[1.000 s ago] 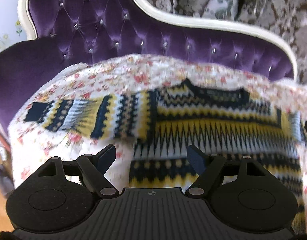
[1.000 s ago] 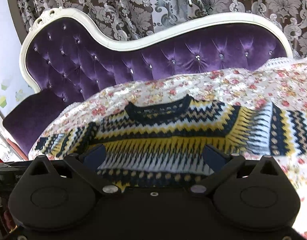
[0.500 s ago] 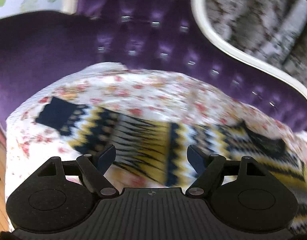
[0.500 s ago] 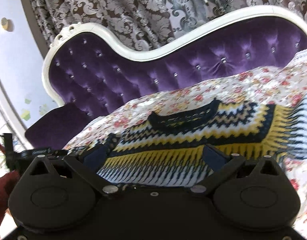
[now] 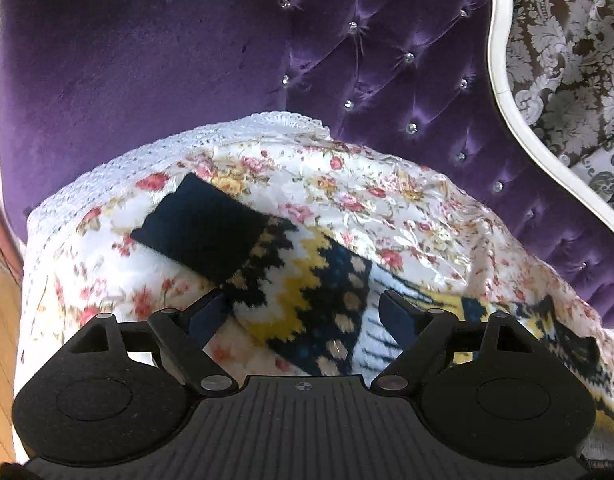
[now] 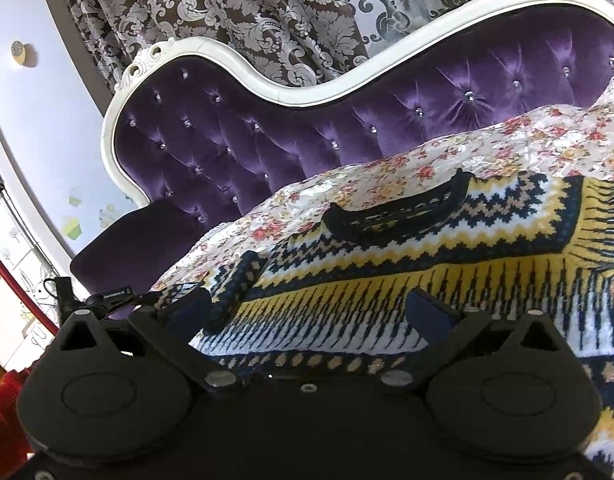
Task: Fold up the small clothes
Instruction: 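Lower the left tool onto the dark sleeve cuff and close it, then lift the held sleeve with the left tool and fold it across the body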
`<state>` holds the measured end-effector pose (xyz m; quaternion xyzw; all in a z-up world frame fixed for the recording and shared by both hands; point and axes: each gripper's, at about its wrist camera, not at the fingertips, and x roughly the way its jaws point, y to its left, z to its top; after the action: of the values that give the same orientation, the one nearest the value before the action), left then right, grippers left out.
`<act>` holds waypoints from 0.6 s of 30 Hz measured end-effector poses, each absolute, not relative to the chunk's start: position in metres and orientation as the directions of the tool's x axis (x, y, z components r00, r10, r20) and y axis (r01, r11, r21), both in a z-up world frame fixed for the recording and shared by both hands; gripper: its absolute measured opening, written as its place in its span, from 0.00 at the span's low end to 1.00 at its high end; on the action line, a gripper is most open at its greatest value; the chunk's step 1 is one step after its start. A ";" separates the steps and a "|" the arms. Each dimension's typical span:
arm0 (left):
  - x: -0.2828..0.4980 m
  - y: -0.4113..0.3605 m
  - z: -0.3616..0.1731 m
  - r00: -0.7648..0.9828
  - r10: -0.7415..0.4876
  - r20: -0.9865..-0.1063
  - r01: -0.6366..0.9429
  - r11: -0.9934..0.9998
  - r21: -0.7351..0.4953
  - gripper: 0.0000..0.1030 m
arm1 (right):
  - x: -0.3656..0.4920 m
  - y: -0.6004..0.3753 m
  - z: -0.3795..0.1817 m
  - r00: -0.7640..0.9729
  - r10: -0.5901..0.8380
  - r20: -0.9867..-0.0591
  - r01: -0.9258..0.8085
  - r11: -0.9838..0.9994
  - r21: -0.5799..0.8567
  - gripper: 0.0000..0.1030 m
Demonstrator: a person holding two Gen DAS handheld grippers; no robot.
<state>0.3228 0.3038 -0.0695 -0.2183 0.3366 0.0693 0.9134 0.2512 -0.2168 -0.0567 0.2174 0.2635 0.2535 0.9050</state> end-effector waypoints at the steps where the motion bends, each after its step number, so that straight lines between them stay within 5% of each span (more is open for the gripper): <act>1: 0.325 0.305 -0.070 0.766 -0.022 -0.643 -0.270 0.896 -0.352 0.80 | 0.251 -0.216 -0.057 0.731 0.575 -0.368 -0.347 0.777 0.525 1.00; 8: 0.335 0.313 -0.075 0.792 -0.035 -0.610 -0.276 0.870 -0.408 0.79 | 0.253 -0.213 -0.061 0.717 0.585 -0.379 -0.351 0.772 0.529 1.00; 9: 0.335 0.314 -0.075 0.793 -0.029 -0.609 -0.291 0.860 -0.420 0.73 | 0.252 -0.213 -0.061 0.717 0.586 -0.377 -0.352 0.771 0.530 1.00; 11: 0.338 0.315 -0.075 0.785 -0.028 -0.619 -0.308 0.849 -0.430 0.32 | 0.253 -0.213 -0.060 0.719 0.584 -0.376 -0.351 0.773 0.529 1.00; 12: 0.340 0.316 -0.075 0.778 -0.036 -0.627 -0.311 0.846 -0.434 0.04 | 0.252 -0.213 -0.060 0.721 0.583 -0.376 -0.350 0.774 0.528 1.00; 18: 0.329 0.283 -0.044 0.817 -0.018 -0.576 -0.242 0.896 -0.373 0.05 | 0.253 -0.218 -0.055 0.736 0.566 -0.371 -0.335 0.781 0.527 1.00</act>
<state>0.3291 0.2825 -0.0440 -0.2202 0.2961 0.0604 0.9275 0.2525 -0.2185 -0.0553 0.2182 0.2650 0.2488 0.9057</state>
